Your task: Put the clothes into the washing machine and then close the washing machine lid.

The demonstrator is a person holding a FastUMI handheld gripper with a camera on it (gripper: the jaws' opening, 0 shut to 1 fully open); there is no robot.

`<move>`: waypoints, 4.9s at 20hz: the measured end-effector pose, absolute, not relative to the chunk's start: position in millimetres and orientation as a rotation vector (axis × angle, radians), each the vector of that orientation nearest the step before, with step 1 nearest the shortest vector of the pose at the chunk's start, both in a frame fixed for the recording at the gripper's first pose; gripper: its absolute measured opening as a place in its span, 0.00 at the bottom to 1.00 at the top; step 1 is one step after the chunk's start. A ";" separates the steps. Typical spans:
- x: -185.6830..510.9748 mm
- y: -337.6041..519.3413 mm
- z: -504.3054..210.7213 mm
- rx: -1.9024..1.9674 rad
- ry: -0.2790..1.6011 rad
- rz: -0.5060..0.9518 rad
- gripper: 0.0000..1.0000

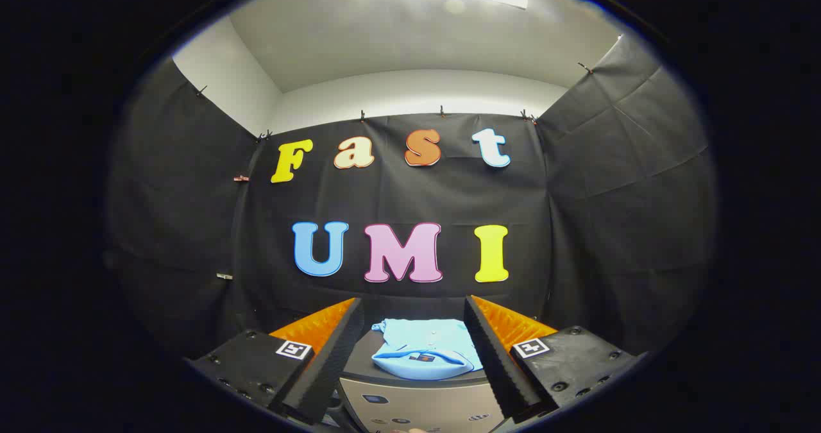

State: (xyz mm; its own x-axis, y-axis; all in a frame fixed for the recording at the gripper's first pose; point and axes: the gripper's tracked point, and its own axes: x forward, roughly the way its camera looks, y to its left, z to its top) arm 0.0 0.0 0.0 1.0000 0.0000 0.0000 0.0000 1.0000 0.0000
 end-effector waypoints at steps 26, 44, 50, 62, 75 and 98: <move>4.0 -2.3 -6.2 0.002 0.026 -0.008 0.98; 114.2 -12.6 17.3 0.016 0.072 -0.046 0.98; 170.2 -27.3 20.0 0.058 0.110 -0.074 0.97; 265.1 -56.1 -77.9 0.105 0.495 -0.111 0.98; 306.8 -65.2 -205.1 0.093 0.826 -0.128 0.98; 290.5 -77.9 -286.3 -0.021 1.087 -0.146 0.96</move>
